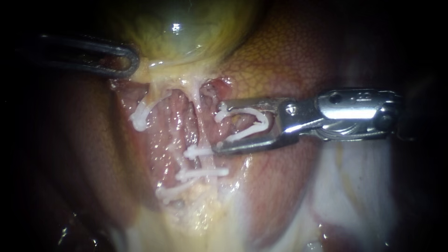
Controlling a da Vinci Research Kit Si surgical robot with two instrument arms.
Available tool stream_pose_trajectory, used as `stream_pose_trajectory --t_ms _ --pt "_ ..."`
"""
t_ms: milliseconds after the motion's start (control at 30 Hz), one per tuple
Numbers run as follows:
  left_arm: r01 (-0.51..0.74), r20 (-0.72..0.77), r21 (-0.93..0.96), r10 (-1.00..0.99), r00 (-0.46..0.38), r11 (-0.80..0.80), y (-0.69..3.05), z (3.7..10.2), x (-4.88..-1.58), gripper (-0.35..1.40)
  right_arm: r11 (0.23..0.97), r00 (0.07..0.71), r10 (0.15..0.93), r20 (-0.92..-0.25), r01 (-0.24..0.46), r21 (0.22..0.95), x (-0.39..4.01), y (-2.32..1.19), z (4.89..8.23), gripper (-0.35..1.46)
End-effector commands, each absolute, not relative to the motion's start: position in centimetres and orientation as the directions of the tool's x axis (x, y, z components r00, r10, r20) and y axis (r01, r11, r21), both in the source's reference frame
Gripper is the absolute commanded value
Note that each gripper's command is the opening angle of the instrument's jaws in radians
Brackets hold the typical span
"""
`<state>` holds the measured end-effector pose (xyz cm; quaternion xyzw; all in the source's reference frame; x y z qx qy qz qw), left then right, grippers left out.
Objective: Clipping third clip right tube
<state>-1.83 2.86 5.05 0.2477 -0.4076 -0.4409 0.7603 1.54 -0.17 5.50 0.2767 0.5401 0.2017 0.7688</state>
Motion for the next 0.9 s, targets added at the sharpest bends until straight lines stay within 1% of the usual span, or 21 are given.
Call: stream_pose_trajectory --t_ms 33,133,200,400,567,667,800,900 --pt "0.469 0.402 0.736 -0.872 0.279 0.489 2.86 5.05 -1.83 -0.35 0.763 0.332 0.613 -0.716 -0.017 0.646 1.55 -0.17 5.53 0.45" --pt "0.469 0.402 0.736 -0.872 0.279 0.489 2.86 5.06 -1.83 -0.35 0.739 0.309 0.645 -0.699 -0.019 0.673 1.61 -0.15 5.62 0.46" --pt "0.469 0.402 0.736 -0.872 0.279 0.489 2.86 5.06 -1.83 -0.35 0.719 0.291 0.666 -0.687 -0.008 0.694 1.67 -0.14 5.67 0.46" --pt "0.469 0.402 0.735 -0.872 0.279 0.489 2.85 5.06 -1.83 -0.35 0.665 0.237 0.719 -0.654 0.040 0.746 1.86 -0.14 5.77 0.46" --pt "0.469 0.402 0.735 -0.872 0.279 0.489 2.85 5.07 -1.83 -0.35 0.639 0.197 0.743 -0.640 0.076 0.765 1.97 -0.15 5.83 0.46" --pt "0.469 0.402 0.735 -0.872 0.279 0.489 2.85 5.07 -1.83 -0.35 0.622 0.155 0.758 -0.633 0.120 0.774 2.00 -0.14 5.84 0.46" --pt "0.469 0.402 0.735 -0.872 0.279 0.489 2.85 5.07 -1.83 -0.35 0.604 0.070 0.776 -0.626 0.203 0.771 2.01 -0.13 5.81 0.45" --pt "0.469 0.402 0.735 -0.872 0.279 0.489 2.85 5.07 -1.83 -0.35 0.592 0.032 0.786 -0.617 0.247 0.767 2.01 -0.12 5.78 0.44"
